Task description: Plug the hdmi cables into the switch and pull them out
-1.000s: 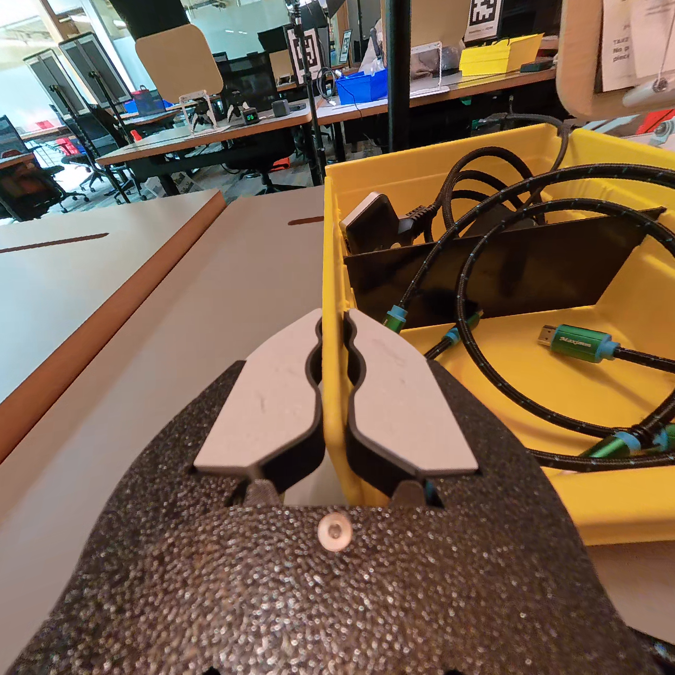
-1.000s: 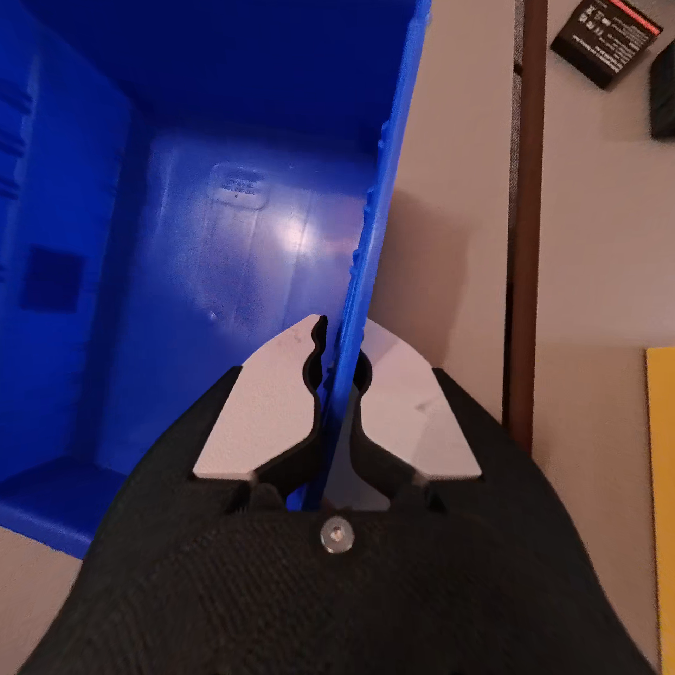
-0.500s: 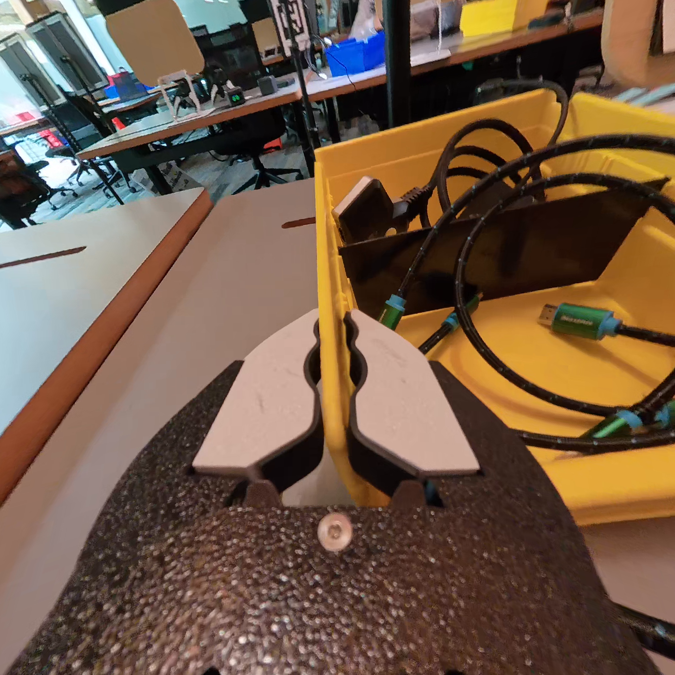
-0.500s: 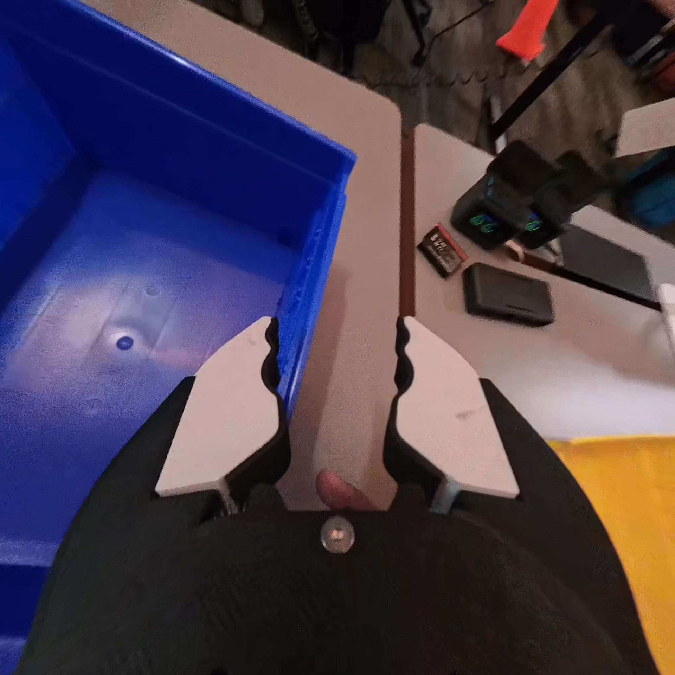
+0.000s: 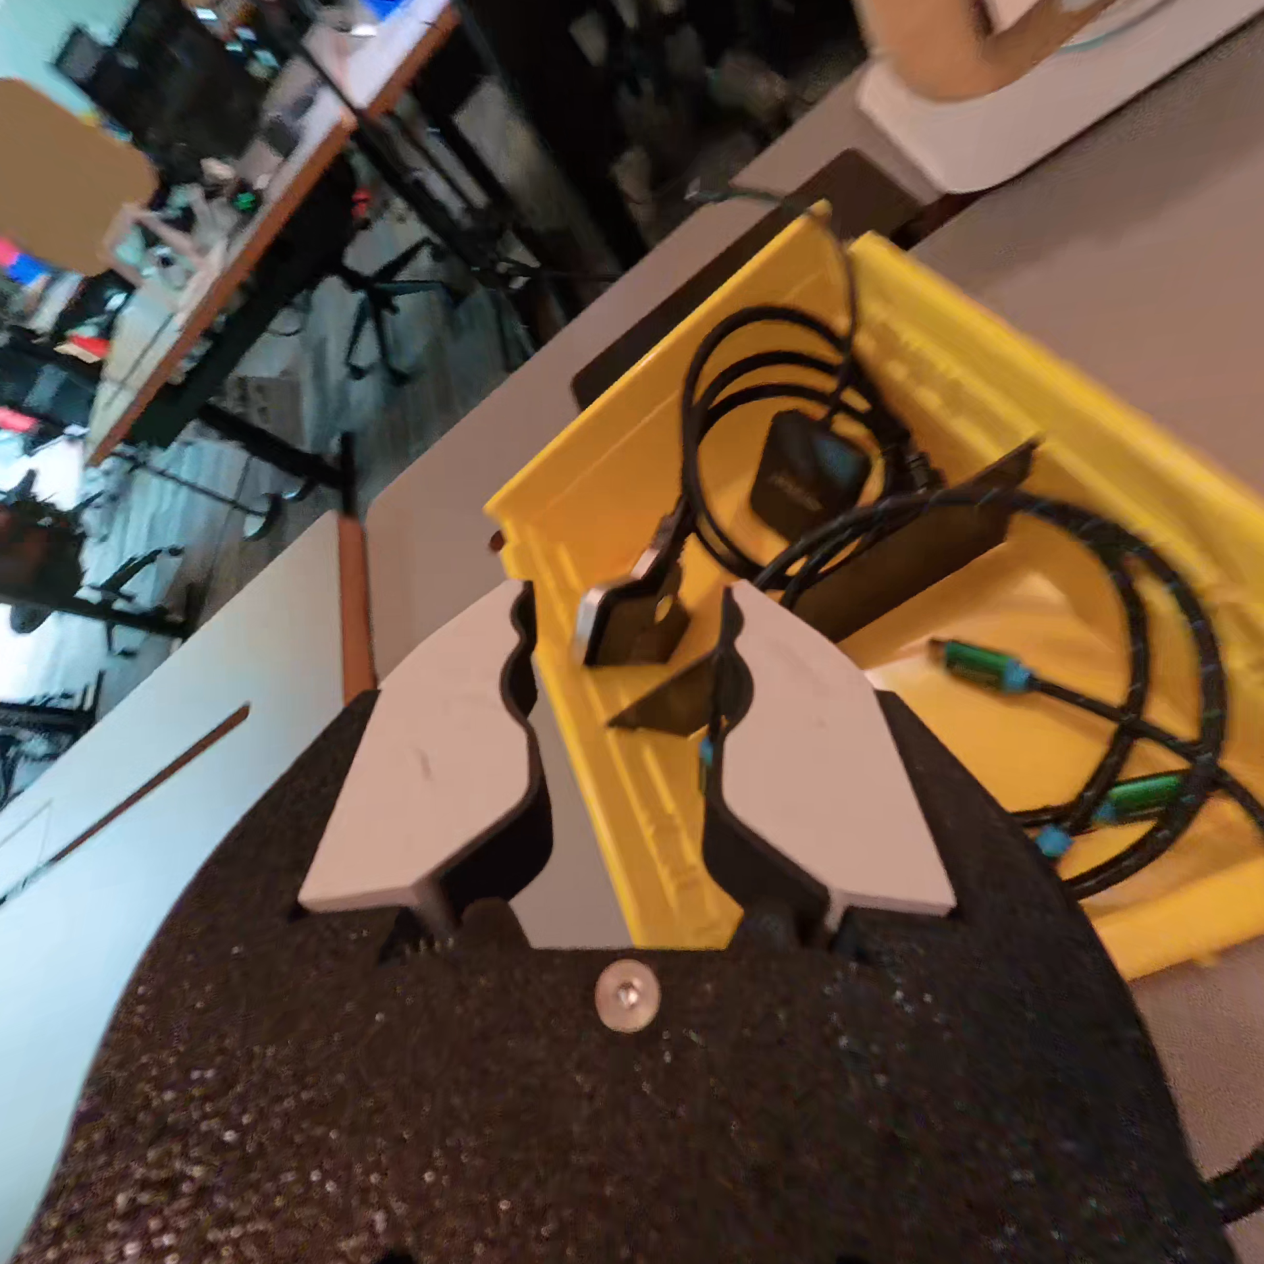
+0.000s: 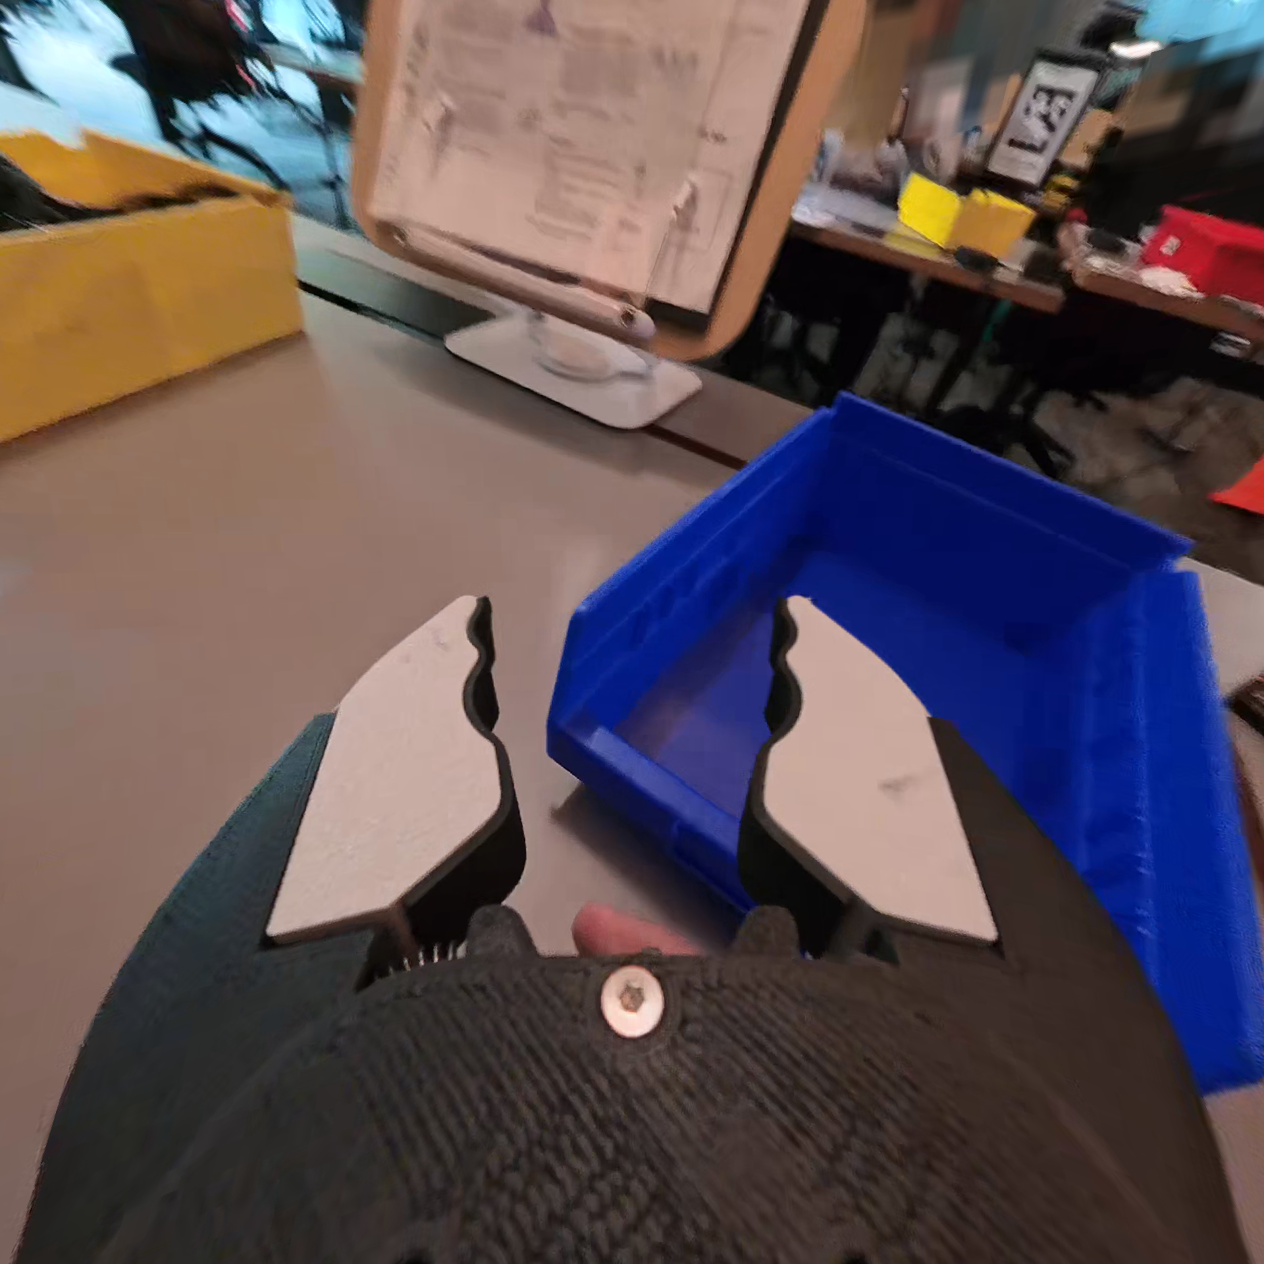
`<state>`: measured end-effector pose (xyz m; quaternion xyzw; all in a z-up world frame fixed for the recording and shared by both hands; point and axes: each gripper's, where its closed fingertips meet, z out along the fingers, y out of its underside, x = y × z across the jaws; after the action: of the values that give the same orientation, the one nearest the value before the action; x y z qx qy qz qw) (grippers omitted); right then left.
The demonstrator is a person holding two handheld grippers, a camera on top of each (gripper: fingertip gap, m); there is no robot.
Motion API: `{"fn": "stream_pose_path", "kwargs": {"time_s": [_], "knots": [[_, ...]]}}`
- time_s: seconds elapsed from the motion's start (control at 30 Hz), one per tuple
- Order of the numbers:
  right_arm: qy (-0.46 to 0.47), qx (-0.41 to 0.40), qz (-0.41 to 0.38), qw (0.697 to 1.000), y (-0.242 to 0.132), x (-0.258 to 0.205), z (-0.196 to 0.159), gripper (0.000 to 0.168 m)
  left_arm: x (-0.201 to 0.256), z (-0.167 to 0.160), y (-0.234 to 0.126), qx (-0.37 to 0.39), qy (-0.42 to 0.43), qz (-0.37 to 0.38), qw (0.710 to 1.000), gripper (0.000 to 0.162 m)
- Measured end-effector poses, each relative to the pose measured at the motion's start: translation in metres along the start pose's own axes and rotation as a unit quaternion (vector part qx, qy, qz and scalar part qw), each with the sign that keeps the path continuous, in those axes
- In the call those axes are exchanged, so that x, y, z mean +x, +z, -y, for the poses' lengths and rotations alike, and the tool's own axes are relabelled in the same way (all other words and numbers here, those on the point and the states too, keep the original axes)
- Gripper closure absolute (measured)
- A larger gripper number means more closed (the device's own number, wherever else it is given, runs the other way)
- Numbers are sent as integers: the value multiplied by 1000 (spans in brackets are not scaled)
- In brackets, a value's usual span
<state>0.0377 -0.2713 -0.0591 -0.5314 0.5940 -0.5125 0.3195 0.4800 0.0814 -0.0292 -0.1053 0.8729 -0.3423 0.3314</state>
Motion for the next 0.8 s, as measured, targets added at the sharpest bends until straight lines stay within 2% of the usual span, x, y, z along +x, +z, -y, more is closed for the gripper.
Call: {"fn": "stream_pose_path", "kwargs": {"time_s": [0.03,0.1,0.17,0.23,0.33,0.43,0.57,0.8], "knots": [[-14,-6,-15,1000,2,-1,3,86,12,14,7,-6,2,-36,999,108],[-34,33,-18,999,4,-16,13,85,38,38,23,-29,-21,-121,992,98],[-27,61,25,997,8,-40,21,86,44,51,47,-75,-40,-135,987,97],[-22,53,47,997,12,-51,21,86,52,46,74,-148,-29,-143,978,96],[-44,32,38,998,16,-49,12,86,68,20,104,-282,-23,-157,946,94],[-46,21,27,998,15,-42,7,82,76,4,122,-358,3,-146,922,94],[-21,37,38,998,13,-40,10,84,67,-2,137,-394,22,-92,914,107],[-7,28,53,998,20,-40,1,85,69,-12,150,-379,-13,-90,921,116]]}}
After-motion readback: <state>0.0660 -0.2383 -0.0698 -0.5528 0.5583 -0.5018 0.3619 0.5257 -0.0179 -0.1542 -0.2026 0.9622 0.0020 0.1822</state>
